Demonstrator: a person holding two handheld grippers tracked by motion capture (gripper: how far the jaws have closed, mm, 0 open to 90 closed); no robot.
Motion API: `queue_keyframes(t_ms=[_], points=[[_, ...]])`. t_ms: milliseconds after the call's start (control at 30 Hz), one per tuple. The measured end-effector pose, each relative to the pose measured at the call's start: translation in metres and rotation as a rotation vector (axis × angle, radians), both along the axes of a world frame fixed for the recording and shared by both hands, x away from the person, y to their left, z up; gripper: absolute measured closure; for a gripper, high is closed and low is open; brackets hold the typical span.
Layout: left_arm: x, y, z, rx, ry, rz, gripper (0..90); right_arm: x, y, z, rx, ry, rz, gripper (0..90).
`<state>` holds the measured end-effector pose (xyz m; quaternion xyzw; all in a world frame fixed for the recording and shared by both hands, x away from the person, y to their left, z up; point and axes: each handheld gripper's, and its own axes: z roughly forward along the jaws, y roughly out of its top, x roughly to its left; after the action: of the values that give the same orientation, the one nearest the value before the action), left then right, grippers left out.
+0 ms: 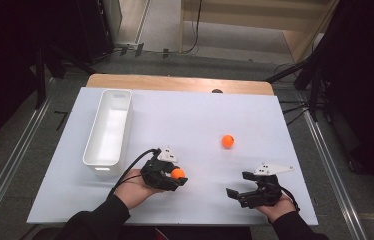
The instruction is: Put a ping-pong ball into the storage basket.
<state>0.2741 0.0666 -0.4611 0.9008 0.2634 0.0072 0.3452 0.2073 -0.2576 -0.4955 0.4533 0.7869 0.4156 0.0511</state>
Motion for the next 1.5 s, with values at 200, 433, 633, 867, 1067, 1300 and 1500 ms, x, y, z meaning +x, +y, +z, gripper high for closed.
queue_keyframes(t_ms=[200,433,633,867,1067,1300,1500], points=[[0.003,0.004,0.008,-0.002,0.003,0.014,50.8,0.0,0.002,0.0,-0.001,0.001,0.009,5.1],[0.005,0.008,0.017,-0.01,0.002,0.025,50.8,-0.001,0.002,0.001,0.008,-0.01,0.012,5.0],[0.007,0.013,0.027,-0.013,-0.002,0.033,50.8,0.0,0.003,0.001,0.006,-0.003,0.02,5.1],[0.01,0.018,0.034,-0.009,0.002,0.027,50.8,0.001,0.006,0.001,0.007,-0.009,0.03,5.1],[0.013,0.025,0.042,-0.048,0.0,0.032,50.9,0.001,0.005,0.001,0.016,-0.008,0.029,5.1],[0.015,0.031,0.051,-0.043,-0.009,0.029,50.9,0.001,0.006,0.001,0.028,0.007,0.035,5.1],[0.019,0.036,0.057,-0.041,0.01,0.03,50.9,-0.002,0.005,0.002,0.026,0.001,0.029,5.1]])
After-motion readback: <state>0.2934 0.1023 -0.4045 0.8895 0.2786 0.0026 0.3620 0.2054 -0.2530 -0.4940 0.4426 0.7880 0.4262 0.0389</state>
